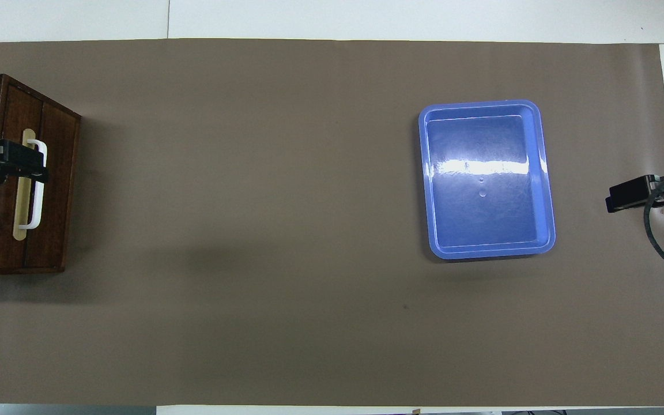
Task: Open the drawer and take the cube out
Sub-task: 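Grasp the white drawer handle with the left gripper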
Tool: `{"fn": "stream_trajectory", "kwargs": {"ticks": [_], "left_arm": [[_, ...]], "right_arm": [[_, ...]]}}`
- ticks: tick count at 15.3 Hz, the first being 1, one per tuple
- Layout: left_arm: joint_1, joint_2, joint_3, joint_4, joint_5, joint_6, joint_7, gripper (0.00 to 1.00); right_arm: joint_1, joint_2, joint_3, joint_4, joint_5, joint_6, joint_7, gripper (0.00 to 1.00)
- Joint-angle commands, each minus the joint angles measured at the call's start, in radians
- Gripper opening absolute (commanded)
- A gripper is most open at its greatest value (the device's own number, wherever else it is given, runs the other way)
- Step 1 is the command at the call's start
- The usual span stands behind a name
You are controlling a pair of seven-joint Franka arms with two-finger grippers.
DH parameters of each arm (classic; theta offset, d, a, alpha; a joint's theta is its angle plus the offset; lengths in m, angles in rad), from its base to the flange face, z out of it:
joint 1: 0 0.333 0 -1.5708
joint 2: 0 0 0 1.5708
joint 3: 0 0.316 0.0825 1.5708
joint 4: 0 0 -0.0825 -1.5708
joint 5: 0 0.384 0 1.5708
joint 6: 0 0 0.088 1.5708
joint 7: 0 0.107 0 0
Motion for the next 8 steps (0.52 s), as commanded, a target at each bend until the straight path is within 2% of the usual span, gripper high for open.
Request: {"fn": "stream_trajectory", "kwargs": {"ticks": [1, 4, 8], "left_arm": [[0.006, 0.004, -0.002, 0.016, -0.011, -0.007, 0.015, 1.0], [-0.002, -0.011, -0.002, -0.04, 0.0, 0.077, 0.015, 1.0], [-0.008, -0.065, -0.006, -0.265, 0.176, 0.349, 0.015, 1.0]], "right_arm": [[-0.005, -0.011, 0.002, -0.005, 0.001, -0.014, -0.015, 1.0], [-0.007, -0.011, 0.002, -0.005, 0.001, -0.014, -0.015, 1.0], [-0.007, -0.011, 0.002, -0.005, 0.001, -0.014, -0.015, 1.0]]}}
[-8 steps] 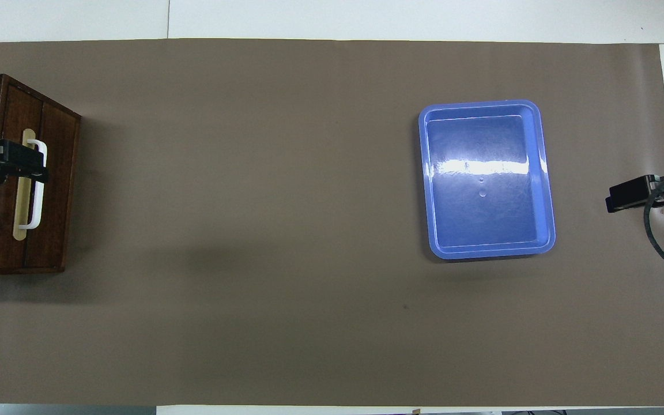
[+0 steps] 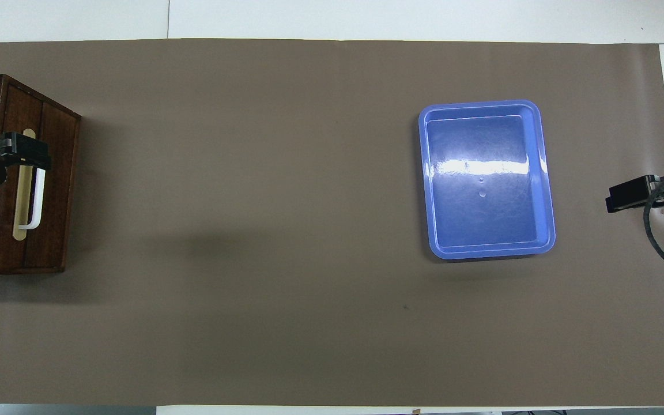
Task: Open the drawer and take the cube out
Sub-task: 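Grasp the white drawer handle with the left gripper, then pull the drawer open toward the robot with the left gripper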
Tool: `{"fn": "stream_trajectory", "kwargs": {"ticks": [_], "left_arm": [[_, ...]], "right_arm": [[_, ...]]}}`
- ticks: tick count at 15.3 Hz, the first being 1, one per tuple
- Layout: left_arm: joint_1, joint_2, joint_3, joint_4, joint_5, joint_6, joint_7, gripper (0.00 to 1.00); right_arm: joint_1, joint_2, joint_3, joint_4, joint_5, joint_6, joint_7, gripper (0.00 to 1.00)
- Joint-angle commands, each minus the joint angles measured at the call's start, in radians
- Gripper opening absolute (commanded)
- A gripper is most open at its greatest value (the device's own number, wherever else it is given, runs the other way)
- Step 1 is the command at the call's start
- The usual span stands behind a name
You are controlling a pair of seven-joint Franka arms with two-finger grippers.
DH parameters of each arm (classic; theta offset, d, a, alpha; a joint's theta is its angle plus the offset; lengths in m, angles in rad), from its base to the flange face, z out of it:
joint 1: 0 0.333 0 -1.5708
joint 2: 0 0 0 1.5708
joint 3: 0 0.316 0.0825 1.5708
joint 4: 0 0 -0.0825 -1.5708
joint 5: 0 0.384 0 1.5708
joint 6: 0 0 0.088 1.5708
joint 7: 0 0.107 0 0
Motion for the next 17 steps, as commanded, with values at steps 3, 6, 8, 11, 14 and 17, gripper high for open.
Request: {"fn": "stream_trajectory", "kwargs": {"ticks": [3, 6, 8, 11, 14, 17], "left_arm": [[-0.01, -0.008, -0.001, -0.212, 0.217, 0.245, 0.009, 1.0], [-0.01, 0.052, 0.0, -0.239, 0.266, 0.311, -0.01, 1.0], [-0.01, 0.085, 0.0, -0.252, 0.298, 0.345, -0.058, 1.0], [-0.001, 0.091, 0.002, -0.308, 0.354, 0.427, -0.085, 1.0], [0.007, 0.103, 0.0, -0.335, 0.437, 0.469, -0.085, 1.0], [-0.007, 0.137, -0.001, -0.334, 0.437, 0.493, -0.146, 1.0]], "right_arm": [[-0.007, -0.011, 0.002, -0.005, 0.001, -0.014, -0.015, 1.0], [-0.007, -0.011, 0.002, -0.005, 0.001, -0.014, -0.015, 1.0], [-0.004, -0.011, 0.002, -0.006, 0.001, -0.014, -0.015, 1.0], [-0.004, -0.012, 0.002, -0.006, 0.001, -0.014, -0.015, 1.0], [-0.005, -0.012, 0.003, -0.006, 0.001, -0.014, -0.017, 1.0], [-0.005, -0.012, 0.002, -0.006, 0.001, -0.016, -0.017, 1.0]]}}
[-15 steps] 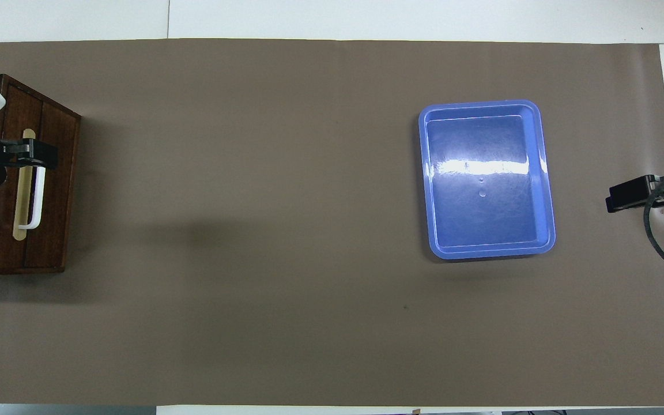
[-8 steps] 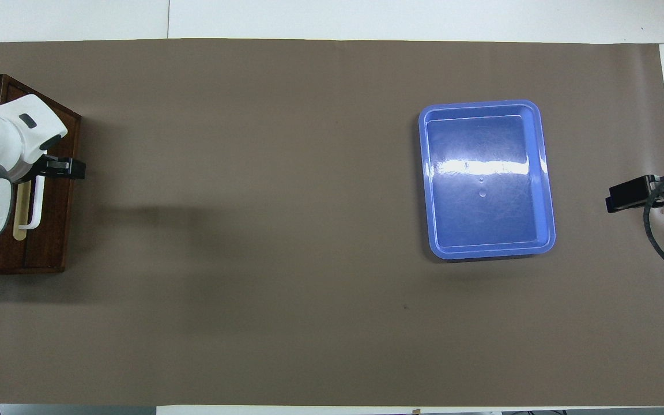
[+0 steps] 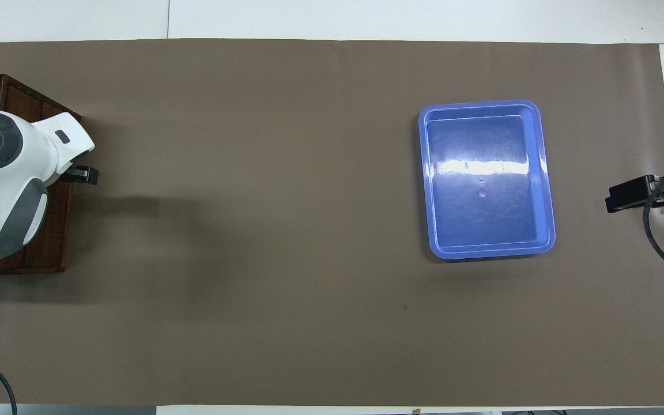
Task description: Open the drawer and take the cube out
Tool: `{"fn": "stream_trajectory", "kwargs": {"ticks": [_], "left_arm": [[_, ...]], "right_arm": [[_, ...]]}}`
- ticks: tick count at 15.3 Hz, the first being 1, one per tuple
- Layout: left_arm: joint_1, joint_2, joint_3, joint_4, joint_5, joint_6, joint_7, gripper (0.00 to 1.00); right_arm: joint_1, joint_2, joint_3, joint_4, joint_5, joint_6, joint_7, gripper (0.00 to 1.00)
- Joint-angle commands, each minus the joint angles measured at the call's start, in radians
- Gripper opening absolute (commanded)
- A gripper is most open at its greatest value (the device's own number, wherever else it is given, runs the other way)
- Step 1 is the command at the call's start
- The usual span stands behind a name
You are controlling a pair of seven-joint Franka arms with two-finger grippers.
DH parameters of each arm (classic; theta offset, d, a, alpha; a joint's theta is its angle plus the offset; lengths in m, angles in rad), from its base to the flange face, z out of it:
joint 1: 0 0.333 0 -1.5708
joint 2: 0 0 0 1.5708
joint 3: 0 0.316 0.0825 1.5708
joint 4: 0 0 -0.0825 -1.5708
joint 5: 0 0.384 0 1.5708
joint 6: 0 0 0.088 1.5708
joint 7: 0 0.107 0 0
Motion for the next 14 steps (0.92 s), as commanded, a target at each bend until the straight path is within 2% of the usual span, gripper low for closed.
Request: {"fn": "stream_trajectory", "kwargs": {"ticks": [1, 4, 6, 14], "left_arm": [[-0.015, 0.027, -0.004, -0.015, 0.028, 0.067, -0.145, 1.0], [-0.114, 0.042, -0.006, 0.007, 0.008, 0.043, -0.246, 1.0], [-0.168, 0.042, -0.004, 0.01, -0.064, 0.021, -0.26, 1.0], [-0.289, 0.042, -0.004, 0.035, -0.113, -0.023, -0.359, 1.0]], "right_arm": [[-0.005, -0.012, 0.002, -0.006, 0.001, -0.016, -0.017, 1.0], [-0.005, -0.012, 0.002, -0.008, 0.001, -0.016, -0.015, 1.0], [-0.007, -0.012, 0.003, -0.008, 0.001, -0.016, -0.017, 1.0], [-0.009, -0.012, 0.002, -0.008, 0.001, -0.016, -0.014, 1.0]]}}
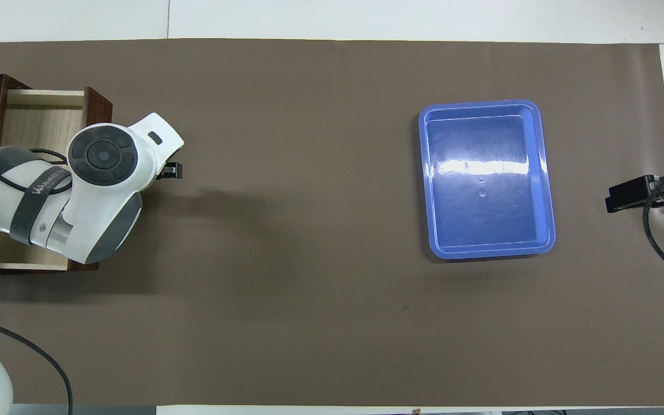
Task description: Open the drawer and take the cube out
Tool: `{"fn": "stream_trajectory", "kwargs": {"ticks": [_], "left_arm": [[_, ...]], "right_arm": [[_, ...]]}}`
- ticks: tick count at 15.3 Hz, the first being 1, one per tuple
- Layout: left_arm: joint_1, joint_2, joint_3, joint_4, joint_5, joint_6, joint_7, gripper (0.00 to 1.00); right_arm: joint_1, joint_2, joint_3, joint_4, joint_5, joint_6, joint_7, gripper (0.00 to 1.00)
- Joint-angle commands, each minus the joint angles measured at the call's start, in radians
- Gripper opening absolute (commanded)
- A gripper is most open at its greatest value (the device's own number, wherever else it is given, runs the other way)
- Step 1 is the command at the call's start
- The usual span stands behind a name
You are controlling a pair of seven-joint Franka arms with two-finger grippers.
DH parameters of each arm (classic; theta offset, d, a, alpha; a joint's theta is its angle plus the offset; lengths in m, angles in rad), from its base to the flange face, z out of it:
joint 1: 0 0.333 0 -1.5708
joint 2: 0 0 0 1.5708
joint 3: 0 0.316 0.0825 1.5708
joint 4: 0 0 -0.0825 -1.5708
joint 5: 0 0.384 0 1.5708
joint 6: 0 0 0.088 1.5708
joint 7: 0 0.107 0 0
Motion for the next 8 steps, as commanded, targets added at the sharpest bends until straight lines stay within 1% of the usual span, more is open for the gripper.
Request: {"fn": "stream_trajectory", "kwargs": {"ticks": [1, 5, 7, 8], "left_arm": [[-0.049, 0.016, 0.003, 0.029, -0.047, -0.036, -0.029, 1.0], [-0.051, 0.016, 0.003, 0.038, -0.057, -0.054, -0.029, 1.0], [-0.043, 0.024, 0.003, 0.108, -0.057, -0.128, -0.023, 1.0], [-0.037, 0.034, 0.003, 0.172, -0.07, -0.184, -0.015, 1.0]], "right_arm": [[-0.009, -0.012, 0.002, -0.007, 0.001, -0.016, -0.015, 1.0], [-0.012, -0.012, 0.003, -0.007, 0.001, -0.017, -0.018, 1.0], [-0.005, -0.014, 0.003, -0.009, 0.001, -0.016, -0.053, 1.0], [-0.004, -0.015, 0.003, -0.012, 0.001, -0.014, -0.117, 1.0]]}}
